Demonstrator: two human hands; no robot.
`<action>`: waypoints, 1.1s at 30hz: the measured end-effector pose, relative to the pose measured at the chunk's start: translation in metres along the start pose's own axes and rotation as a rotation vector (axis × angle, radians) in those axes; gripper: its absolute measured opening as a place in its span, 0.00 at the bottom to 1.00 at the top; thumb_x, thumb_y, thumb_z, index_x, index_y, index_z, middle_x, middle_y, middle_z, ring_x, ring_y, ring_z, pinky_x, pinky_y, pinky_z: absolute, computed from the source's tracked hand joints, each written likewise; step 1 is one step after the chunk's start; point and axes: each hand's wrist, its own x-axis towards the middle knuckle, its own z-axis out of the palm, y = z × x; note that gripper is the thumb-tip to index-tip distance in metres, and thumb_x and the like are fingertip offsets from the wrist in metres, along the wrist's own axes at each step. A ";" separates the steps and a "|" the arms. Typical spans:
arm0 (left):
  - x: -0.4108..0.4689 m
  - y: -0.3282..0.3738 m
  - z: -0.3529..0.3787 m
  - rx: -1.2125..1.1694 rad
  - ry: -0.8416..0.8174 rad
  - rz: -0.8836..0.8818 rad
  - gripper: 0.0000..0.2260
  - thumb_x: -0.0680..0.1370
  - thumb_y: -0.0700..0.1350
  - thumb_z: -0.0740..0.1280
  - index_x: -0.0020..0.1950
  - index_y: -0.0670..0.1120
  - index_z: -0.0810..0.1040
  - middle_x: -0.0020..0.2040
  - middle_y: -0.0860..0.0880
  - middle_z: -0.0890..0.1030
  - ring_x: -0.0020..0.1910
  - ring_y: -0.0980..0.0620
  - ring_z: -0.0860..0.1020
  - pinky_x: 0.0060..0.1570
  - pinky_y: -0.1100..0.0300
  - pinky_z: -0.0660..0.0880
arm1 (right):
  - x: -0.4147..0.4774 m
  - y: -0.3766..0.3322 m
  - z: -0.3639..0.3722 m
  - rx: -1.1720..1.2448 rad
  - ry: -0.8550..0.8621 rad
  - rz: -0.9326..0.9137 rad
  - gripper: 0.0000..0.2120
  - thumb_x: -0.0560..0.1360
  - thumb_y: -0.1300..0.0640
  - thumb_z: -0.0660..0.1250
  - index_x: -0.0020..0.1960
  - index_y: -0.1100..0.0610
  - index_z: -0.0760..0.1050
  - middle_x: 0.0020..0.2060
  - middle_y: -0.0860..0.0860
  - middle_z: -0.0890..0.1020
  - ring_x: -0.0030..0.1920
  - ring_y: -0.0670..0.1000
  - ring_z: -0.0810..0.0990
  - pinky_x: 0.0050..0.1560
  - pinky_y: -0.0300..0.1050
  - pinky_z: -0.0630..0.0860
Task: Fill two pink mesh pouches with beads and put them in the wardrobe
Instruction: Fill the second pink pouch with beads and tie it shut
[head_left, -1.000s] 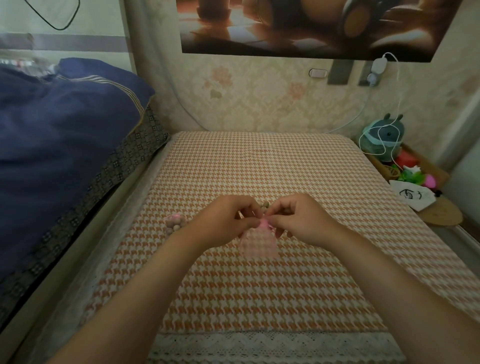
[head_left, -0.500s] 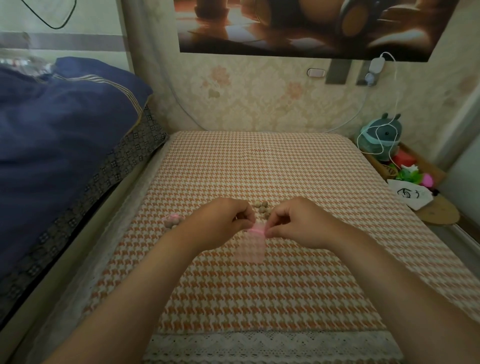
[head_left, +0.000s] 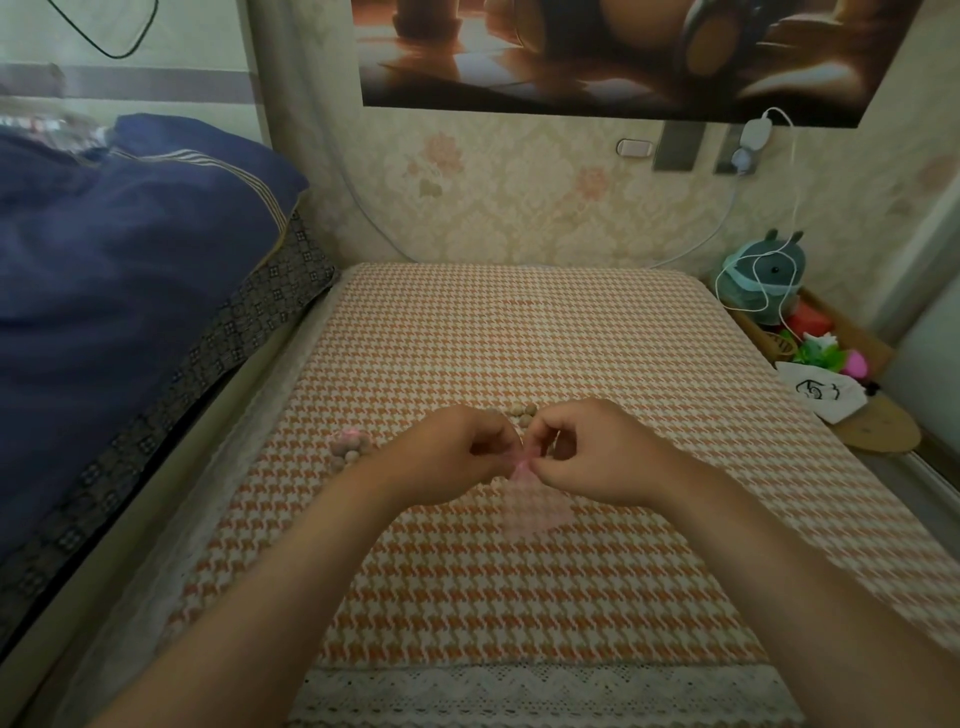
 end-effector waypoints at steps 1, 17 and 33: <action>0.000 0.001 -0.001 -0.004 0.017 0.013 0.01 0.77 0.46 0.71 0.47 0.51 0.83 0.40 0.52 0.83 0.41 0.51 0.81 0.46 0.49 0.79 | 0.001 0.000 -0.001 0.040 -0.007 0.013 0.04 0.72 0.55 0.76 0.42 0.46 0.83 0.36 0.36 0.82 0.35 0.36 0.79 0.40 0.36 0.75; -0.004 0.006 -0.004 0.277 0.085 0.050 0.02 0.76 0.51 0.71 0.47 0.58 0.83 0.41 0.62 0.82 0.42 0.63 0.79 0.46 0.54 0.79 | 0.005 -0.002 0.002 0.152 0.038 0.159 0.04 0.80 0.49 0.66 0.50 0.45 0.79 0.42 0.45 0.85 0.38 0.45 0.83 0.40 0.46 0.80; 0.003 0.015 0.013 0.152 0.333 -0.137 0.18 0.78 0.49 0.67 0.31 0.42 0.77 0.30 0.44 0.78 0.27 0.50 0.72 0.30 0.54 0.71 | 0.003 -0.004 0.005 0.122 0.005 0.261 0.07 0.75 0.51 0.73 0.42 0.51 0.87 0.36 0.47 0.87 0.35 0.56 0.83 0.42 0.52 0.82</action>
